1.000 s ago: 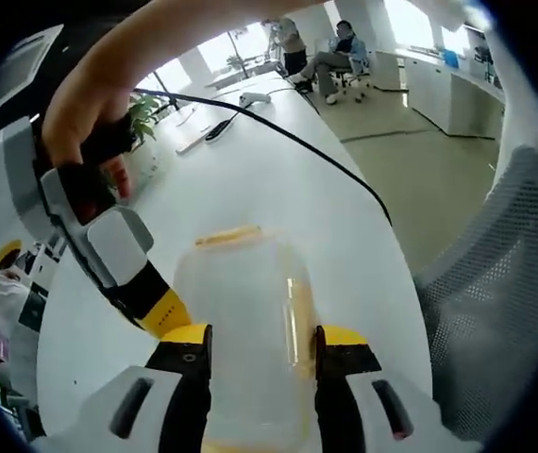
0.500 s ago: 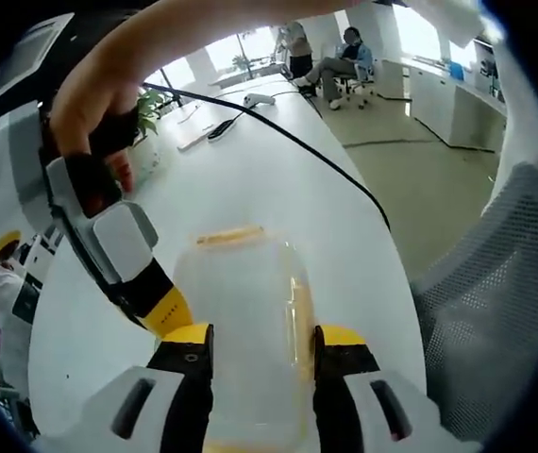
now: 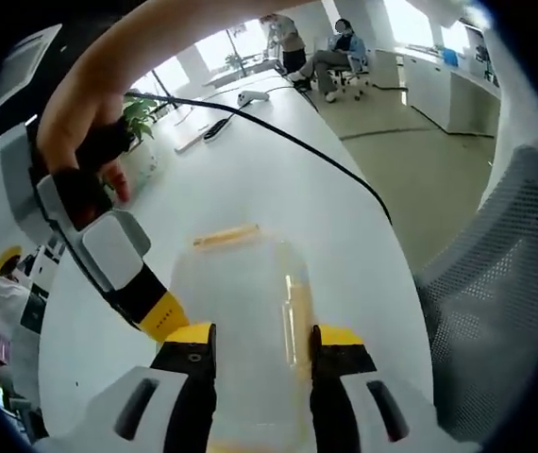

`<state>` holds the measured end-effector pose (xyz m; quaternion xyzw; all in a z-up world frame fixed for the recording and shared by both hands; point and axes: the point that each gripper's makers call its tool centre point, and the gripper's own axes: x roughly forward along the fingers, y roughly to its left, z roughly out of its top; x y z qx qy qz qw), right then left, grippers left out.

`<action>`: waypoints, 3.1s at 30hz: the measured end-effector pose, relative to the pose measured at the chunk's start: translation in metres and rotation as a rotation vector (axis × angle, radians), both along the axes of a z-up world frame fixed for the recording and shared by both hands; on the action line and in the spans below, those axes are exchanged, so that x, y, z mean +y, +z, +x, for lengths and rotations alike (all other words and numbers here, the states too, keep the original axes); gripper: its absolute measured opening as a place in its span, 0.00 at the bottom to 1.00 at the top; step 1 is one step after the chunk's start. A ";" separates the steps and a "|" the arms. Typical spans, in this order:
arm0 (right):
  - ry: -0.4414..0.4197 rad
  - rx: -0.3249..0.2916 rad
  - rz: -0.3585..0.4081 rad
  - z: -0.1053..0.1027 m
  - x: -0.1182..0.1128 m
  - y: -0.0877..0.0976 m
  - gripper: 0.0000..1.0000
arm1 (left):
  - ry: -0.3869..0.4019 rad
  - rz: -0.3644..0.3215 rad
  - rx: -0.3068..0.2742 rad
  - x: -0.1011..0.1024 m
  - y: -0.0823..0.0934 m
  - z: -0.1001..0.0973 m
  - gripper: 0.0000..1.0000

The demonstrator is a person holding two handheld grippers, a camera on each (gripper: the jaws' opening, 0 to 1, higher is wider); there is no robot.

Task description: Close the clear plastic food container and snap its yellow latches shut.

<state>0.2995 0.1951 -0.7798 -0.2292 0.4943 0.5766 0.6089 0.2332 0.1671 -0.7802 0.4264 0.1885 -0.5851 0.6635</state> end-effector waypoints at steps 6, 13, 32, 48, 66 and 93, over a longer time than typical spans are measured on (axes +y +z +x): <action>-0.001 0.005 -0.001 -0.001 0.000 -0.001 0.25 | -0.005 0.008 -0.032 0.000 -0.001 0.002 0.31; 0.005 0.035 0.017 -0.002 0.001 -0.002 0.25 | -0.003 0.001 -0.033 0.000 0.000 0.002 0.32; 0.187 0.177 -0.158 -0.002 0.004 -0.006 0.21 | -0.007 -0.010 -0.028 0.001 -0.001 0.003 0.32; 0.254 0.211 -0.173 0.006 0.002 -0.005 0.17 | -0.013 -0.024 -0.013 0.001 0.001 0.003 0.31; 0.180 0.075 -0.084 -0.011 -0.003 -0.001 0.21 | -0.011 -0.032 -0.024 -0.002 0.000 0.002 0.32; 0.099 -0.105 -0.047 0.002 0.000 0.003 0.22 | -0.021 -0.047 -0.037 -0.005 0.000 0.004 0.39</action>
